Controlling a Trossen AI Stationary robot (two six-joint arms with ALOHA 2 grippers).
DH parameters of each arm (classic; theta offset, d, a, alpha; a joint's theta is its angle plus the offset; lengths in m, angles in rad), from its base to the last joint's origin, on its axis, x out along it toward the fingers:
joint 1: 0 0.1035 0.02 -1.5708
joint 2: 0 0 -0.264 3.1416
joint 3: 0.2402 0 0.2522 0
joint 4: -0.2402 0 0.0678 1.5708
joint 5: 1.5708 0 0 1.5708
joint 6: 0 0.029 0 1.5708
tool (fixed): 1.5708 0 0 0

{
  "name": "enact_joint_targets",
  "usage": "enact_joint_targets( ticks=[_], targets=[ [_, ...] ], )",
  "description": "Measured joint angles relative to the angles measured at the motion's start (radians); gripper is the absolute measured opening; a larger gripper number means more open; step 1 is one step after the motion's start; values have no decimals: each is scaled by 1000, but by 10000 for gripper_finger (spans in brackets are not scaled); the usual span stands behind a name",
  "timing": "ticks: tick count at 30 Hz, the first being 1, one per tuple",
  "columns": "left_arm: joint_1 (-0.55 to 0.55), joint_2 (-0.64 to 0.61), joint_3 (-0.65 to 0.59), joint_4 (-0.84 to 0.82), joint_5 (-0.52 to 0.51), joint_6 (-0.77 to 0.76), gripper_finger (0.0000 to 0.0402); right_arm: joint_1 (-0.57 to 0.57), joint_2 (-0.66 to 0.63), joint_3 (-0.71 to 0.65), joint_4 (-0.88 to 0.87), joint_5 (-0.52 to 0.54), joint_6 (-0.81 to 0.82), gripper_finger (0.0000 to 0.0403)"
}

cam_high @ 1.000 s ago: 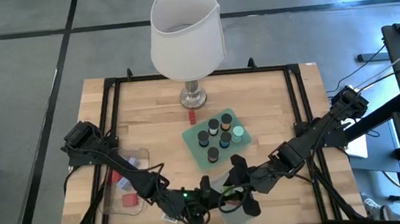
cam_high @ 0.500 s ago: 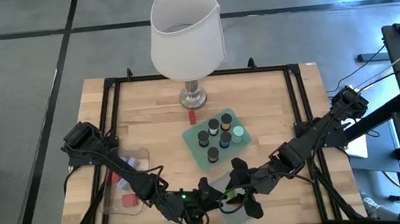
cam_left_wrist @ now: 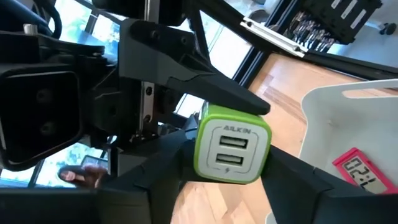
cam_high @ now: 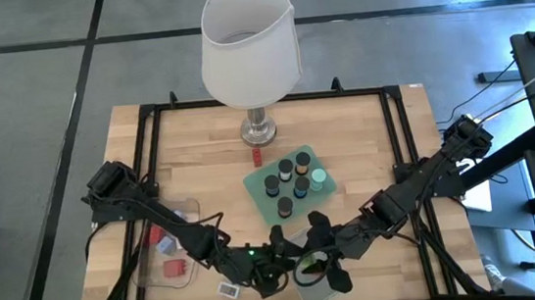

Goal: Pick & Place Office items
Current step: Put the green charger adapter into the transparent bin

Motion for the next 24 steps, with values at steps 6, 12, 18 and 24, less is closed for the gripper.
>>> enact_joint_targets(
  ticks=[6, 12, 18, 24],
  targets=[
    [-2, 0, 0, -2, 2, 32, 143, 0, -2, 0, 2, -5, -2, 158],
    [-7, 0, 0, 1, 36, 28, 143, 0, -2, 0, 4, -9, -2, 158],
    [-13, 0, 0, 3, 36, 15, 143, 0, -2, 0, 6, -16, 0, 168],
    [-15, 0, 0, 3, 46, -8, 143, -1, -2, 0, 0, -16, 25, 224]
  ],
)
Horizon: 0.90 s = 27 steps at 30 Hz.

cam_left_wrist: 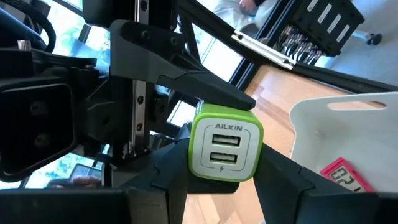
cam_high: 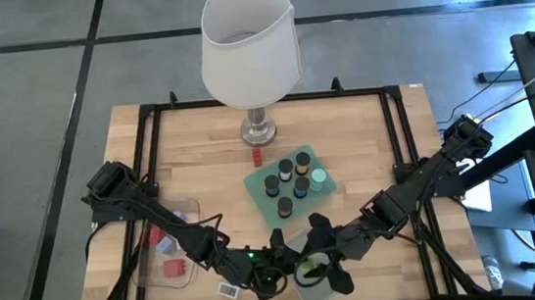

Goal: Pick & Place Office items
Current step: Put the green charger adapter into the transparent bin

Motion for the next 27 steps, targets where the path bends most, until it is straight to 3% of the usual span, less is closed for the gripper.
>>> enact_joint_targets(
  ticks=[8, 17, 22, 27],
  targets=[
    [-1, 0, 0, -2, -26, -35, 143, -2, -5, 0, -38, 0, 5, 286],
    [-7, 0, 0, -125, -138, -184, 143, -2, -129, 0, -231, -21, 69, 295],
    [-3, 0, 0, -355, -257, -462, 143, 18, -200, 0, -271, 20, 82, 291],
    [-13, -60, 0, -692, -321, -1027, 143, 44, -216, 0, -315, 71, 66, 290]
  ],
)
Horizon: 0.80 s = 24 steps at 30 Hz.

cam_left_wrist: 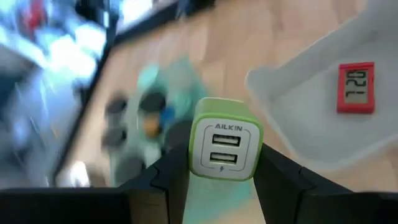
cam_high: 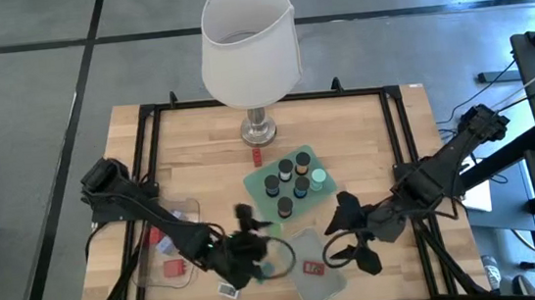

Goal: Pick & Place Office items
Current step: Put the green charger adapter into the transparent bin

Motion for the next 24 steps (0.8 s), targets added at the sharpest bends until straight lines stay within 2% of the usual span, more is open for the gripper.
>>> enact_joint_targets(
  ticks=[3, 6, 12, 17, 20, 24],
  targets=[
    [-28, -68, 0, -220, 5, -290, 143, 7, 8, 0, -13, 2, -10, 290],
    [-64, -149, 0, -419, 32, -516, 143, 7, 21, 0, -34, 9, -10, 290],
    [-137, -297, 0, -725, 256, -886, 151, 7, 47, 0, -39, 12, -24, 290],
    [-196, -333, 0, -965, 381, -1200, 146, 7, 62, 0, -37, 13, -40, 290],
    [-223, -322, -21, -1007, 453, -1312, 144, 7, 63, 0, -37, 20, -41, 290],
    [-248, -302, -101, -972, 521, -1333, 145, 7, 63, 0, -37, 20, -44, 290]
  ],
)
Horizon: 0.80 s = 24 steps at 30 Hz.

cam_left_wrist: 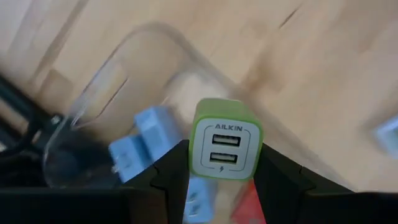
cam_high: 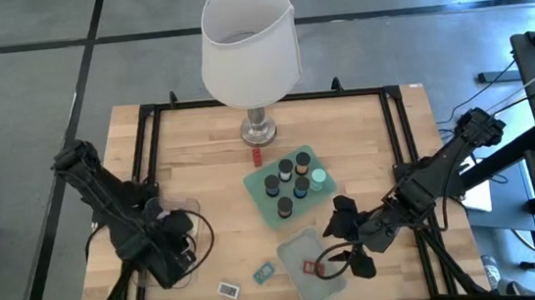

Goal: Pick & Place Office items
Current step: Put the green charger adapter into the transparent bin

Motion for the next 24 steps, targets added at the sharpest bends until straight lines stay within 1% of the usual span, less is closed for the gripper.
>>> enact_joint_targets(
  ticks=[3, 8, 12, 16, 24],
  targets=[
    [-4, 4, -77, 32, 67, -1, 146, 0, 0, 0, 0, 0, -13, 290],
    [11, 3, -177, 172, 127, 41, 146, 0, 0, 0, 0, 17, -16, 290],
    [21, 3, -224, 248, 129, 98, 146, 0, 0, 0, 0, 26, -20, 291],
    [21, 3, -264, 253, 92, 98, 149, 0, 0, 0, 0, 26, -23, 291],
    [21, 3, -303, 279, 89, 101, 159, 0, 0, 0, 0, 26, -24, 291]
  ],
)
